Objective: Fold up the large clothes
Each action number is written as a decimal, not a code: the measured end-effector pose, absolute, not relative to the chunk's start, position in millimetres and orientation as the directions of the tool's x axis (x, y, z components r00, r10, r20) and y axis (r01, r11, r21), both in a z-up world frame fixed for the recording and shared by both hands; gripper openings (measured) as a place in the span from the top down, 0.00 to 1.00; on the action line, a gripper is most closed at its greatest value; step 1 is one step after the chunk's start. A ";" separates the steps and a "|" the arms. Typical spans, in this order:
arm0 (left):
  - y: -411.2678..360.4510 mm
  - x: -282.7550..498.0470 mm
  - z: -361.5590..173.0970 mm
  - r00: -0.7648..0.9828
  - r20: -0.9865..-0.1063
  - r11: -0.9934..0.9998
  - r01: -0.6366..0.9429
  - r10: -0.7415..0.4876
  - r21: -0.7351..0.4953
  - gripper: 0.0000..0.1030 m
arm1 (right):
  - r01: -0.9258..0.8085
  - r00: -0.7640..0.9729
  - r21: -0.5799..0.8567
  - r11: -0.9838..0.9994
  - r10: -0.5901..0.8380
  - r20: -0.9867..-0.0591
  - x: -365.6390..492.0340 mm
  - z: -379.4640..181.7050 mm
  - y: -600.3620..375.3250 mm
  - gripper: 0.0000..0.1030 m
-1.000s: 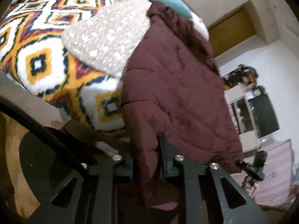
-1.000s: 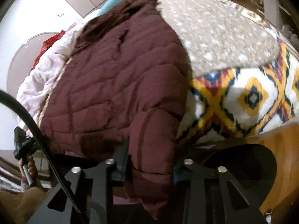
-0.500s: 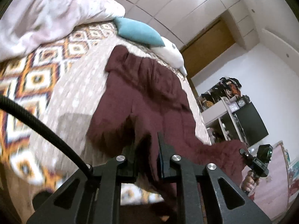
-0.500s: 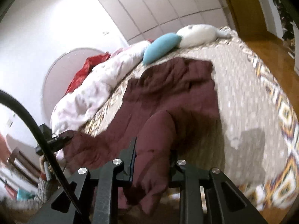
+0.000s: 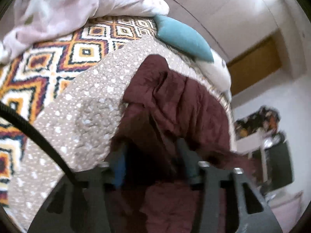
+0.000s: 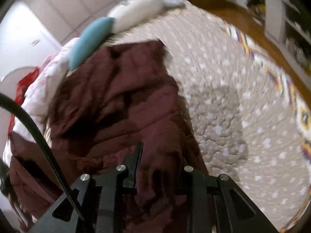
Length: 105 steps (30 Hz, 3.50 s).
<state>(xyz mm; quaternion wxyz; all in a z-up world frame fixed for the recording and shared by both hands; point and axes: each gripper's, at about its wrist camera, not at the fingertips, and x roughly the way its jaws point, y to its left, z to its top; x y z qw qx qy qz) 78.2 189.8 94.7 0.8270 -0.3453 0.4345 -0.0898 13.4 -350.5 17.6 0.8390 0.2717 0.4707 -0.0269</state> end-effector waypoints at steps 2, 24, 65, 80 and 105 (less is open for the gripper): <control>200.5 80.7 98.4 0.631 -0.611 0.703 -0.142 -0.479 -0.697 0.36 | 0.318 0.568 0.477 0.819 0.238 -0.787 21.4 7.4 -357.6 0.69; 217.8 45.2 71.9 0.550 -0.673 0.841 0.105 -0.494 -0.531 0.22 | 0.014 0.717 0.407 0.913 0.275 -0.641 -17.7 80.2 -374.2 0.22; 143.1 172.6 303.7 0.794 -0.580 0.967 0.035 -0.181 -0.252 0.85 | 0.111 0.874 0.067 0.991 -0.065 -0.482 24.1 278.2 -335.8 0.84; 99.7 339.2 82.0 0.640 -0.767 0.992 -0.113 0.031 -0.055 0.66 | 0.286 0.625 0.012 0.958 -0.176 -0.761 215.8 49.2 -355.6 0.82; 181.1 240.8 177.4 0.732 -0.681 0.949 -0.205 -0.015 -0.241 0.36 | 0.440 0.699 0.088 0.894 -0.279 -0.659 135.2 140.9 -414.4 0.34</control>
